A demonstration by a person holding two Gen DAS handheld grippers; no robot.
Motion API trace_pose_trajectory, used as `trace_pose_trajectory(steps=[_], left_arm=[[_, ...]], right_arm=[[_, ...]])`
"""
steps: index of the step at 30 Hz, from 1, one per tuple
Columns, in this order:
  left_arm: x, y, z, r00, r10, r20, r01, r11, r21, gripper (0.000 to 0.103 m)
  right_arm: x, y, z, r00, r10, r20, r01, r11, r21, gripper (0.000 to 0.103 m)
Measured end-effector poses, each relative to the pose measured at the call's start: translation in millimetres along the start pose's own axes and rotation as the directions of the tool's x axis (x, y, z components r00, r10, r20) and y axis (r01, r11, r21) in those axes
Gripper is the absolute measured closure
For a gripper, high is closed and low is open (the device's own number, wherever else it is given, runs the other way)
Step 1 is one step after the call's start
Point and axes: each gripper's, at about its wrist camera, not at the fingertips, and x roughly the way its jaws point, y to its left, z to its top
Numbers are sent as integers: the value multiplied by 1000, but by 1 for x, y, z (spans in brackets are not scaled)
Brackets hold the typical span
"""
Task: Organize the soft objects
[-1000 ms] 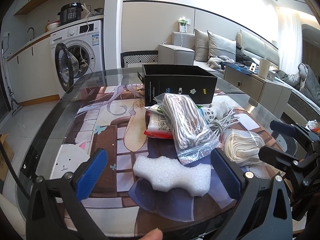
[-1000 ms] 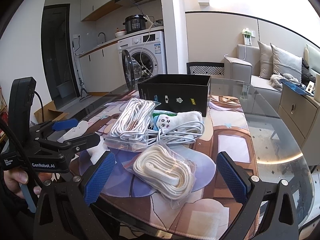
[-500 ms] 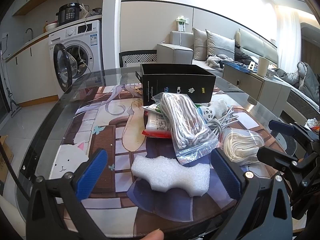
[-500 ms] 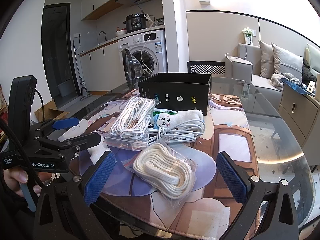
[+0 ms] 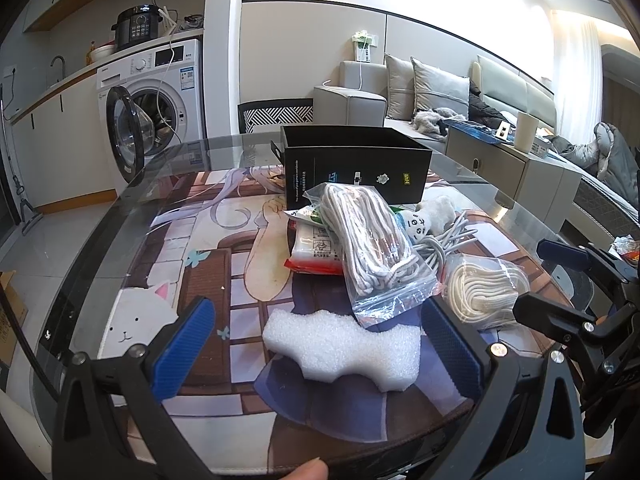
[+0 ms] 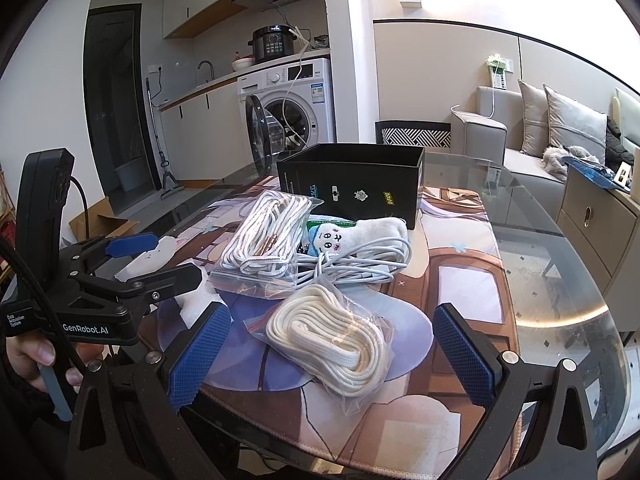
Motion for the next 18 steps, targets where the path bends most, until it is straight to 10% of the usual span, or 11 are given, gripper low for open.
trace_pose_trajectory(steps=[18], left_arm=[[2,0,-2,1000,-4,-5,4,1000,5,0]], right_arm=[[1,1,-2,1000,3,-6,-3,1000,-8,0]])
